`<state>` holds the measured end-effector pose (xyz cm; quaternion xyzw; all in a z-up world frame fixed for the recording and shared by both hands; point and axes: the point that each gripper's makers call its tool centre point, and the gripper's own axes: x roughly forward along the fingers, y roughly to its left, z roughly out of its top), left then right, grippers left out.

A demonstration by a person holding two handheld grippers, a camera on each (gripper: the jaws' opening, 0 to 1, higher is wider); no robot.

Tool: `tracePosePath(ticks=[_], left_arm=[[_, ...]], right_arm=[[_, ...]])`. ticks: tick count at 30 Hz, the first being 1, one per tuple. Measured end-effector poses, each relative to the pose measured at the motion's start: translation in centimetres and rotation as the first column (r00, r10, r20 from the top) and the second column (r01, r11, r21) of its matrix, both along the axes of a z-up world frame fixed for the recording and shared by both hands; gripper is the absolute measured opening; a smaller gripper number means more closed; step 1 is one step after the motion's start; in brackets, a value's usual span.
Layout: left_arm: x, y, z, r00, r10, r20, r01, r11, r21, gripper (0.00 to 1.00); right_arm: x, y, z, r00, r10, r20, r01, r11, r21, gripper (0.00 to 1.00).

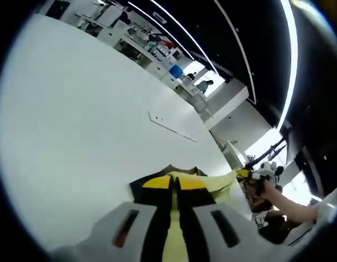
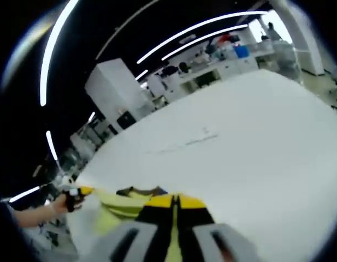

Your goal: Fold the garment on the visible template until the final outline fits inside the template.

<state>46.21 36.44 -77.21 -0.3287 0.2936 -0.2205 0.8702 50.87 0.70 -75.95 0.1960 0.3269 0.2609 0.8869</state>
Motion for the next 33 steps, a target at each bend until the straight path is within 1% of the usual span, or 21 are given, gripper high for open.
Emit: tracePosePath(ticks=[3,5,6,12,14,16,17,18,21,26,28,30,32,33], left_arm=[[0.0,0.1,-1.0,1.000,0.003,-0.021,-0.003,0.999,0.032,0.00],[0.0,0.2,-2.0,0.999,-0.004,-0.041,0.007,0.998,0.059,0.00],[-0.1,0.3,-2.7,0.998,-0.008,-0.057,0.012,0.997,0.077,0.00],[-0.5,0.0,-4.4,0.995,-0.022,-0.098,0.031,0.995,0.095,0.00],[-0.5,0.0,-4.5,0.995,-0.024,-0.100,0.033,0.995,0.097,0.00],[-0.4,-0.1,-4.3,0.996,-0.037,-0.085,0.046,0.994,0.101,0.00],[-0.3,-0.1,-4.2,0.997,-0.044,-0.067,0.052,0.992,0.117,0.00],[-0.3,-0.2,-4.1,0.997,-0.055,-0.054,0.061,0.990,0.130,0.00],[-0.3,-0.5,-3.5,0.997,-0.077,-0.033,0.080,0.990,0.116,0.00],[-0.6,-0.6,-3.3,0.995,-0.096,-0.002,0.096,0.987,0.133,0.01],[-0.7,-0.7,-3.2,0.995,-0.104,0.008,0.102,0.986,0.135,0.07],[-0.9,-1.0,-3.0,0.992,-0.122,0.016,0.119,0.984,0.131,0.18],[-1.2,-1.3,-2.6,0.986,-0.163,0.048,0.154,0.977,0.149,0.26],[-1.3,-1.4,-2.6,0.983,-0.176,0.056,0.165,0.973,0.161,0.30]], right_arm=[[0.1,0.1,-0.8,1.000,0.005,-0.003,-0.005,1.000,-0.012,0.00],[0.3,0.0,-1.9,1.000,0.010,-0.013,-0.011,0.999,-0.033,0.00],[-0.2,0.0,-2.1,1.000,0.011,-0.023,-0.012,0.999,-0.031,0.00],[-0.4,0.1,-4.3,0.999,0.014,-0.052,-0.017,0.998,-0.053,0.00],[-0.6,0.3,-4.4,0.998,0.023,-0.060,-0.026,0.998,-0.052,0.00],[-0.7,0.3,-4.4,0.998,0.024,-0.058,-0.028,0.998,-0.060,0.00],[-0.8,0.5,-4.2,0.999,0.041,-0.036,-0.043,0.997,-0.061,0.00],[-0.9,0.6,-4.0,0.998,0.046,-0.031,-0.048,0.997,-0.064,0.00],[-0.9,0.6,-4.0,0.997,0.080,-0.010,-0.080,0.993,-0.089,0.00],[-1.3,0.6,-3.9,0.992,0.124,0.025,-0.120,0.986,-0.115,0.00],[-1.2,0.4,-3.9,0.990,0.135,0.037,-0.130,0.984,-0.123,0.07],[-1.8,0.5,-3.8,0.988,0.146,0.041,-0.140,0.982,-0.126,0.14],[-1.7,0.5,-3.6,0.985,0.164,0.060,-0.155,0.979,-0.133,0.22],[-1.8,0.5,-3.5,0.984,0.166,0.061,-0.157,0.978,-0.137,0.27]])
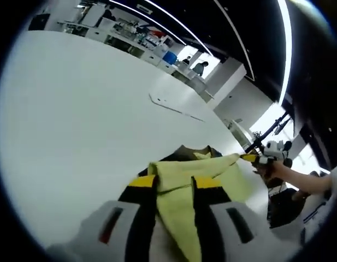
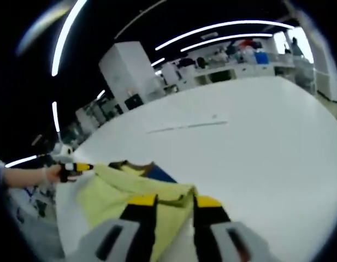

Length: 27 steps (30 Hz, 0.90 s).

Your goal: Fold the garment on the visible template until the final outline fits inside the template.

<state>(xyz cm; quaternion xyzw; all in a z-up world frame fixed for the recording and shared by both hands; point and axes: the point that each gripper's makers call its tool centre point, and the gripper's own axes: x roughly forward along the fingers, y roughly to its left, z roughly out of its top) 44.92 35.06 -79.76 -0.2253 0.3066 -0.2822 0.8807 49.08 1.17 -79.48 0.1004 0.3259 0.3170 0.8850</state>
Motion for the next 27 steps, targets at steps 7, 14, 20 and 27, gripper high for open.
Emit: tracePosePath(ticks=[7,14,20,27], left_arm=[[-1.6,-1.6,0.8,0.993,-0.115,0.021,0.114,0.993,0.011,0.67],[-3.6,-3.0,1.3,0.976,-0.215,0.034,0.214,0.976,0.050,0.85],[-4.8,-3.9,1.4,0.962,-0.271,0.025,0.269,0.961,0.055,0.90],[-5.3,-4.5,1.3,0.953,-0.301,0.021,0.300,0.952,0.053,0.90]], right_arm=[[-1.0,0.4,0.5,0.999,0.042,0.018,-0.042,0.999,0.020,0.52],[-2.9,2.3,1.0,0.993,0.115,0.036,-0.116,0.993,0.033,0.85],[-4.3,3.4,0.6,0.986,0.165,0.023,-0.166,0.986,0.027,0.85],[-5.1,4.0,0.5,0.982,0.189,0.008,-0.189,0.981,0.034,0.82]])
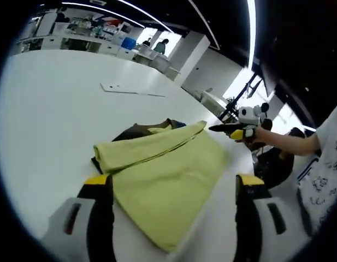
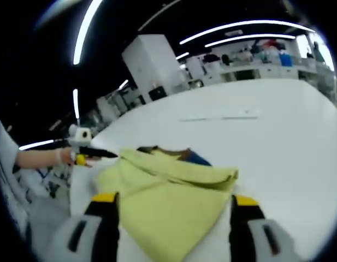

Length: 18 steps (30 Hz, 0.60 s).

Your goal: Fold the garment on the visible template until the final outline fits inside the template.

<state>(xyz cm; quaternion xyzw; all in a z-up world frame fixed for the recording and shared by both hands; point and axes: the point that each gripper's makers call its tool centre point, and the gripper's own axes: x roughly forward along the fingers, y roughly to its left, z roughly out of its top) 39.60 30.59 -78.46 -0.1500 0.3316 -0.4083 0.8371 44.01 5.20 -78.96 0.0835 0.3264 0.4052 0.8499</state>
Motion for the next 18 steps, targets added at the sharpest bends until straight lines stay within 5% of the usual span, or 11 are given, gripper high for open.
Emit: tracePosePath(ticks=[12,18], left_arm=[[1.3,-1.0,-1.4,1.000,0.005,-0.029,-0.006,1.000,-0.021,0.87],[3.0,-1.1,-1.4,0.999,0.033,-0.019,-0.033,0.999,-0.037,0.85]], right_arm=[[-0.6,1.3,-1.4,0.998,0.054,-0.042,-0.054,0.998,-0.009,0.78],[1.3,1.9,-2.1,0.998,0.045,-0.044,-0.045,0.999,-0.014,0.76]])
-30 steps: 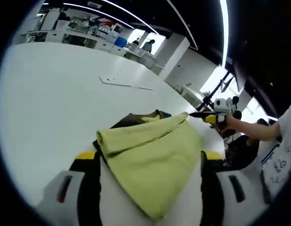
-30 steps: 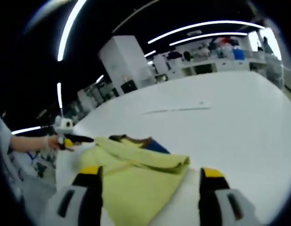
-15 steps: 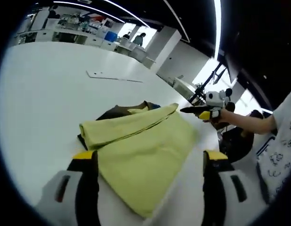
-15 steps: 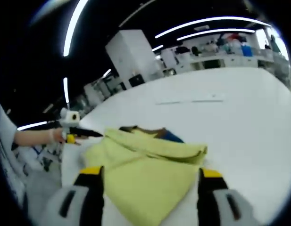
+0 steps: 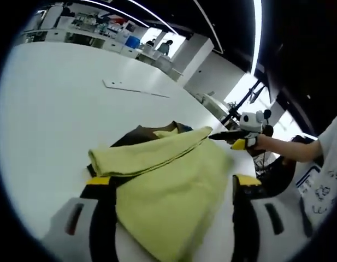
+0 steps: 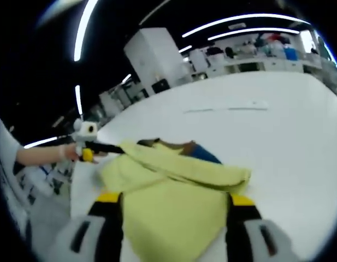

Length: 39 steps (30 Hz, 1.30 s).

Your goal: Fold the garment on the visible template until the final outline fits inside the template.

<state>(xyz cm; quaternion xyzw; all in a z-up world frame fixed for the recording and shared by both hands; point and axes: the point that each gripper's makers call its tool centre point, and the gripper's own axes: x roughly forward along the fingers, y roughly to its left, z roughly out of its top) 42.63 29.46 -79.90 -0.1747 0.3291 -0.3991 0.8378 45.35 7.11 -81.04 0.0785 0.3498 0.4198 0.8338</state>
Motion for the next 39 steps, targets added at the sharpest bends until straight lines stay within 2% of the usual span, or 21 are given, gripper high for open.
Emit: tracePosePath(ticks=[8,13,17,22,32,39], left_arm=[[2.9,0.1,0.7,0.998,0.056,0.026,-0.056,0.998,-0.029,0.84],[4.1,0.8,0.2,0.994,0.107,0.013,-0.106,0.994,-0.034,0.82],[4.3,1.3,0.0,0.991,0.129,0.023,-0.129,0.991,-0.020,0.82],[4.4,1.6,-0.4,0.991,0.135,0.017,-0.135,0.991,-0.004,0.82],[5.2,2.1,-0.4,0.985,0.171,0.003,-0.171,0.985,-0.029,0.78],[4.5,2.0,0.0,0.986,0.164,0.007,-0.164,0.986,-0.027,0.80]], right_arm=[[2.9,0.4,0.5,0.999,-0.024,0.027,0.024,1.000,-0.001,0.75],[3.9,0.0,0.1,0.999,-0.041,0.035,0.042,0.999,-0.018,0.75],[4.1,-0.2,0.1,0.998,-0.056,0.036,0.057,0.998,-0.016,0.75],[4.2,-0.8,-1.0,0.997,-0.077,0.024,0.078,0.997,-0.024,0.75],[5.2,-1.4,-0.7,0.992,-0.128,0.019,0.128,0.992,-0.007,0.73],[4.6,-1.8,-0.1,0.991,-0.133,0.026,0.133,0.991,0.004,0.72]])
